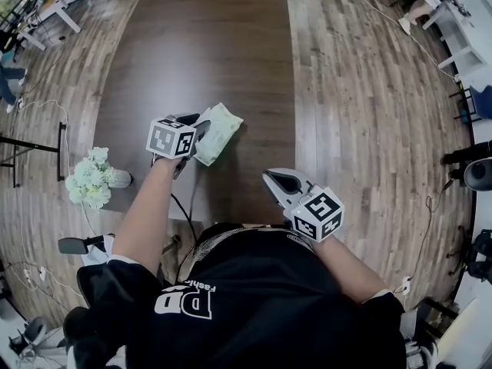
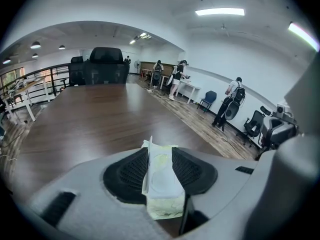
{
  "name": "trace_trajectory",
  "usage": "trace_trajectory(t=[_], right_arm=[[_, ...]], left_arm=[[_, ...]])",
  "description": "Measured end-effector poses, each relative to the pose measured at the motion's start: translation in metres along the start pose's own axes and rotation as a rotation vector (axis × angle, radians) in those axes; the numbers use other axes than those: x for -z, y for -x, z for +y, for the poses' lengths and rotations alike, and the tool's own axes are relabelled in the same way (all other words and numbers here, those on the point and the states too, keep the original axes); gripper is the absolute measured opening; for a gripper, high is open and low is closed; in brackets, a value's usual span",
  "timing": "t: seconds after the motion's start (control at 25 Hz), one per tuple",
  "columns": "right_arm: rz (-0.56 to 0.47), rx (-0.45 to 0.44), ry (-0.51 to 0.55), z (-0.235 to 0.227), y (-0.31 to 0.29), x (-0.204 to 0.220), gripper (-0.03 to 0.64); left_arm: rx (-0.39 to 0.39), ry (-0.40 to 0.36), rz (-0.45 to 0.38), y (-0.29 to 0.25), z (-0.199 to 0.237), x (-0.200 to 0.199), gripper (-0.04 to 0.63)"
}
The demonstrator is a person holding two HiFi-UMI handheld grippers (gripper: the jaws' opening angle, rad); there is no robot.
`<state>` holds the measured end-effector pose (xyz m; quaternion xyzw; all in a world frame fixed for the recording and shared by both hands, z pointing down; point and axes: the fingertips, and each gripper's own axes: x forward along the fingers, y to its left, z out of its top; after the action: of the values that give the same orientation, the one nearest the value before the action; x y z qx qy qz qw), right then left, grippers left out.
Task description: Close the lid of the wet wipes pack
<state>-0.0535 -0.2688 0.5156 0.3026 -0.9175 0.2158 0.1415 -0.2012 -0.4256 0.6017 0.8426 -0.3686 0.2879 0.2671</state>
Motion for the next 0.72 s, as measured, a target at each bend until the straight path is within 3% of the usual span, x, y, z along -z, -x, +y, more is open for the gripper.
trace_trajectory(t=[0.72], right_arm=[[-0.019,-0.018,-0.002,-0.006,0.011,-0.003,0.005]], left_arm=[[-0.073,-0.135,0.036,-0.018,-0.036,0.011,0.152]])
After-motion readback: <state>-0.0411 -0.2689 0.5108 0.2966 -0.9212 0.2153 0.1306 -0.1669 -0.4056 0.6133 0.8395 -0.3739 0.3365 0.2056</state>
